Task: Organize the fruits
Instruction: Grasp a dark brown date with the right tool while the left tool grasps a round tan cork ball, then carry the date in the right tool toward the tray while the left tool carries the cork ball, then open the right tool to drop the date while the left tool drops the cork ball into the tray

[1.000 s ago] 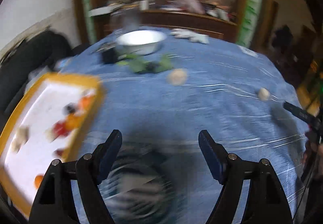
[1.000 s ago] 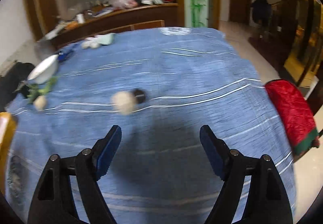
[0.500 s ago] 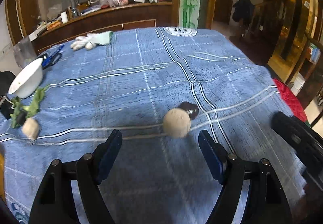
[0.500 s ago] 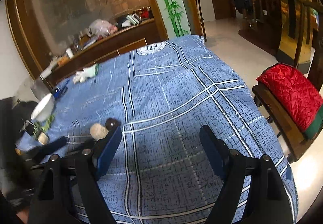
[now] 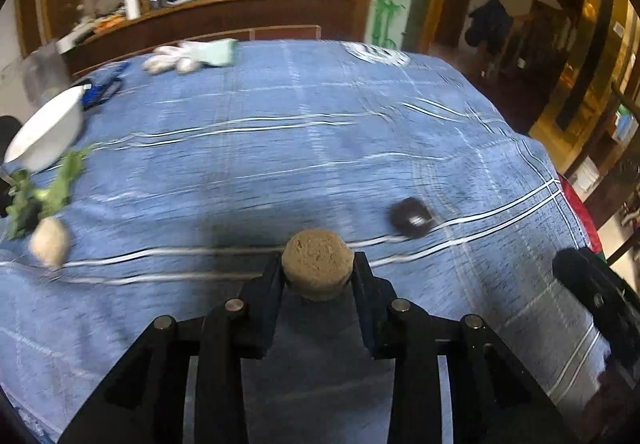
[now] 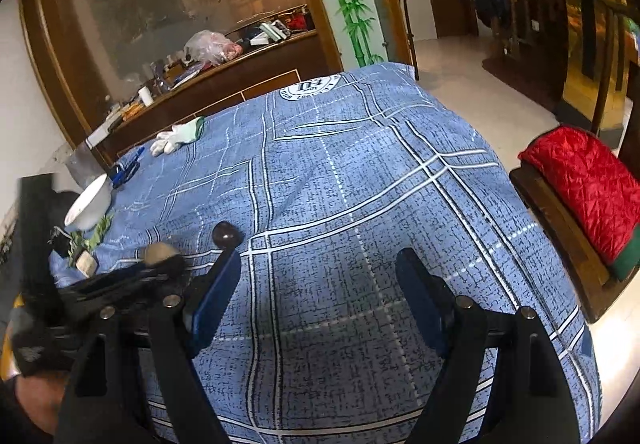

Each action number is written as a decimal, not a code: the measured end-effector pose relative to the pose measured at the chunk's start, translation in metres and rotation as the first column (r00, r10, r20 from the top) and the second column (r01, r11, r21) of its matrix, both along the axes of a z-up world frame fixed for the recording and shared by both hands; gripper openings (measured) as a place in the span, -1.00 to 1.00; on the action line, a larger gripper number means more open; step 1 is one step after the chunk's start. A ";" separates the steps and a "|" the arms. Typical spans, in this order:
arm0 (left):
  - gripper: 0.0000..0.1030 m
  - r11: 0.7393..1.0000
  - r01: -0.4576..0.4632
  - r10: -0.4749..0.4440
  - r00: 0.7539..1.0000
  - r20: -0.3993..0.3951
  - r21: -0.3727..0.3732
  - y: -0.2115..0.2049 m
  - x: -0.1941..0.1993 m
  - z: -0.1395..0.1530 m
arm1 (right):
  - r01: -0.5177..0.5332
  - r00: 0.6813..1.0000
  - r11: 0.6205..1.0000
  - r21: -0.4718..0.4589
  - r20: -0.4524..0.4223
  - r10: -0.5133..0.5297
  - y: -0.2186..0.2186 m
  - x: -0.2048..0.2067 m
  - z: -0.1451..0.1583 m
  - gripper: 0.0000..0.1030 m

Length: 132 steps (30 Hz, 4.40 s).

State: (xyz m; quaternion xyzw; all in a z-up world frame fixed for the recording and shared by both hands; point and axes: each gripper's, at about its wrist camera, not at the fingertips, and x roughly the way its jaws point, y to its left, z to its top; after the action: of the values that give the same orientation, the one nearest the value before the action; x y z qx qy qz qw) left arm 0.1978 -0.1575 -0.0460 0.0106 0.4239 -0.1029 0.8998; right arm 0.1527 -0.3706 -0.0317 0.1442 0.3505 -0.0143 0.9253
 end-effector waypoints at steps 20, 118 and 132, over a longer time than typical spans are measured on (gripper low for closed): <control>-0.35 0.995 -0.078 0.076 0.996 -0.038 -0.068 0.107 -0.066 0.003 | -0.227 0.959 0.957 -0.181 -0.215 0.187 0.102 0.100 -0.025 -0.55; -0.36 0.674 -0.735 0.738 0.674 -0.023 0.072 0.422 -0.233 0.010 | -0.789 0.613 0.606 -0.101 -0.094 0.784 0.551 -0.032 0.009 -0.52; 0.10 0.642 -0.764 0.766 0.643 -0.005 0.071 0.427 -0.238 0.018 | -0.780 0.622 0.605 -0.161 -0.098 0.777 0.554 -0.029 0.009 -0.01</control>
State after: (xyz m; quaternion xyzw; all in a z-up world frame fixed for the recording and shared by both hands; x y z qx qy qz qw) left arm -0.0403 0.2694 -0.0285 -0.1430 0.4075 0.2996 0.8508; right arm 0.1239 0.1830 -0.0223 -0.1106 0.3836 0.3548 0.8454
